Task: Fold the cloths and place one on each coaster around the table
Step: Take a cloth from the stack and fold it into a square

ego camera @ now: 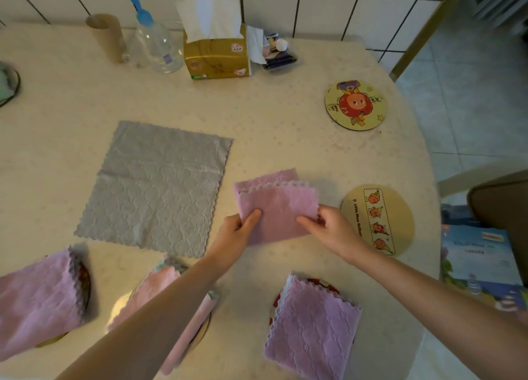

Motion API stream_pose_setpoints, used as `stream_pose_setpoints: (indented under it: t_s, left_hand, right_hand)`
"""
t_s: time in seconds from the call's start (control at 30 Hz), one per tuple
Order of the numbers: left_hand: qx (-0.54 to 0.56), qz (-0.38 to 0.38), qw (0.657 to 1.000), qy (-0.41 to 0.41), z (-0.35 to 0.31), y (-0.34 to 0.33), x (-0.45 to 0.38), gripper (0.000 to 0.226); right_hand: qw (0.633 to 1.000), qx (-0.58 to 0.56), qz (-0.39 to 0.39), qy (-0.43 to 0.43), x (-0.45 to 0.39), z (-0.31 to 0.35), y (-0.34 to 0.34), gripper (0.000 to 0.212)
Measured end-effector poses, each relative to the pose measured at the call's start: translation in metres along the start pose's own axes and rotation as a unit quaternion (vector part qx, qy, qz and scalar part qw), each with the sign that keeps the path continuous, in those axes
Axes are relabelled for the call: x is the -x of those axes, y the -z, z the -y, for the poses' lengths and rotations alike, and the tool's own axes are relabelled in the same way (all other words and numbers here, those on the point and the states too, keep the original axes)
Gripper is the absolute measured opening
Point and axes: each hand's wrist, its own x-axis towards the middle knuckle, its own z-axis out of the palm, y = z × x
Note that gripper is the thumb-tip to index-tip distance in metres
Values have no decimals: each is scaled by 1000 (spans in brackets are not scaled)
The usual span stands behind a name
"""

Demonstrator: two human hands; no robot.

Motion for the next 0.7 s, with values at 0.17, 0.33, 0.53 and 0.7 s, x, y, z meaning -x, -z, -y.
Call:
stream_pose_setpoints:
  t_s: [0.17,0.33,0.53,0.7]
  left_hand:
    - [103,-66,992,43,-5,4,-21,20]
    - [25,-118,993,10,2,2,-29,27]
    - [-175,-211,960,-59,2,-2,-18,22]
    - [-493,-151,799,-309,26,-1,-22,44]
  right_hand:
    - [993,70,-78,-54,-45,4,-12,37]
    - [983,129,-133,-14,-55,8,-19,28]
    - [940,321,-99,-65,-63,19,-31,28]
    - [897,425,-121,23,-47,24,-37,54]
